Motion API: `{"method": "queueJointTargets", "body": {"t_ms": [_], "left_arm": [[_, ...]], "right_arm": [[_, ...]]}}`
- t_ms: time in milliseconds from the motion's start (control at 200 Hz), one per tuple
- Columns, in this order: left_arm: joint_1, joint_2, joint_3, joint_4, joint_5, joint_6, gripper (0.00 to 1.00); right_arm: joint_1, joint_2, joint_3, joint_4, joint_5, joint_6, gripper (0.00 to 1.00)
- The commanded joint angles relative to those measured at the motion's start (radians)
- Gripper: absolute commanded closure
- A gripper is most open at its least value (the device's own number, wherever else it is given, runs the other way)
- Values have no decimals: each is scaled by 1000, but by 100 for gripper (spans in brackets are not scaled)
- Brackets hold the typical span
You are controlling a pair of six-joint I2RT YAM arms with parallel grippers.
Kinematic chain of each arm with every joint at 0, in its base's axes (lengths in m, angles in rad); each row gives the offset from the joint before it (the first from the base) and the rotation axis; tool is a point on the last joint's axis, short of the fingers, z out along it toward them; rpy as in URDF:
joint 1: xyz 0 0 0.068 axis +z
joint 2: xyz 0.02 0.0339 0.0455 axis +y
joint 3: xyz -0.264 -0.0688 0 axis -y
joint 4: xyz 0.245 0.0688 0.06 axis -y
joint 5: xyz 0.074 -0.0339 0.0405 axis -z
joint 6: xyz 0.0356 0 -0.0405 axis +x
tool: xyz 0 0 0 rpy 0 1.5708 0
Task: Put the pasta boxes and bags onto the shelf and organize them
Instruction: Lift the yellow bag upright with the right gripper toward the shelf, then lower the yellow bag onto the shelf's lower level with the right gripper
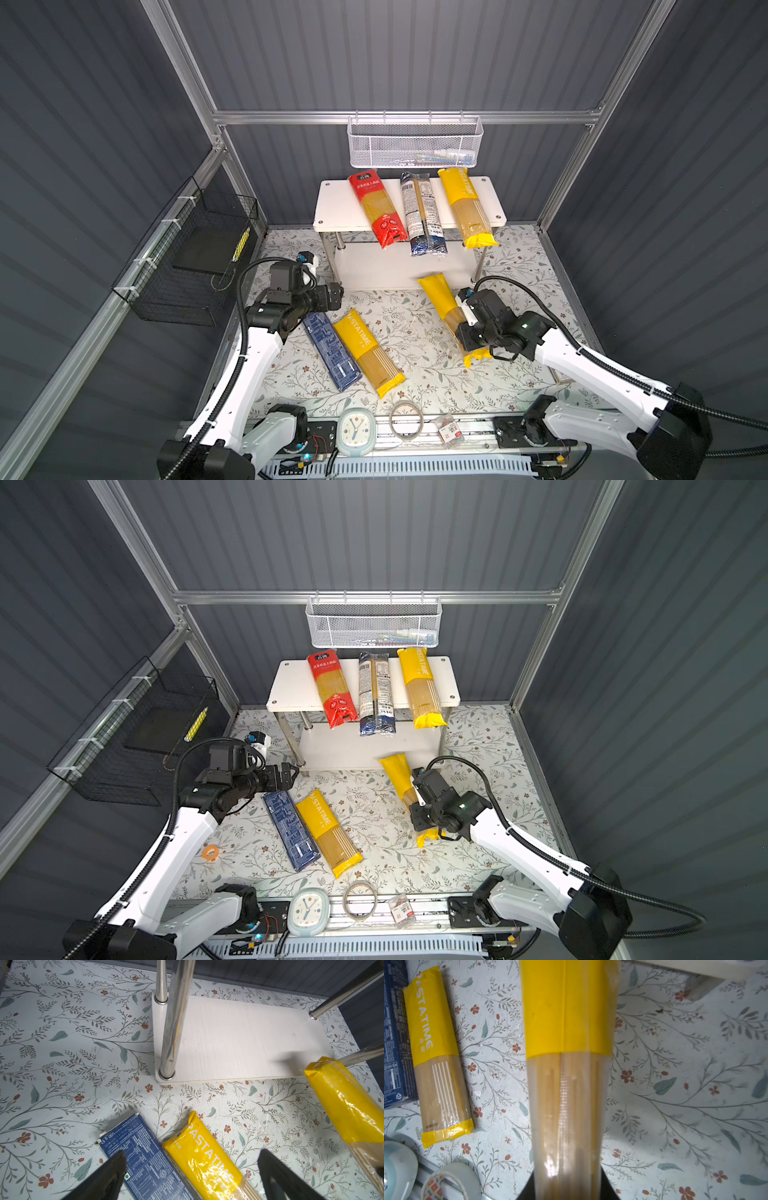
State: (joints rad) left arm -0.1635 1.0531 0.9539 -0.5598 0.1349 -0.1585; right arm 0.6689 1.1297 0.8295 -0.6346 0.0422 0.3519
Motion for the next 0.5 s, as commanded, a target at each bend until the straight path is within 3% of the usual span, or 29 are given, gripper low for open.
{"method": "queueJointTargets", "body": {"t_ms": [0,215,495], "left_arm": [[5,-8,-4,-13,14,16,0],[5,-7,-4,-14,11,19,0],[5,0,-7,-12,11,19,0]], "right_arm": [[-28,47,91,143,59,-15,92],[-91,189,179,218,94,-24,92],[-143,302,214,369,123,54,92]]}}
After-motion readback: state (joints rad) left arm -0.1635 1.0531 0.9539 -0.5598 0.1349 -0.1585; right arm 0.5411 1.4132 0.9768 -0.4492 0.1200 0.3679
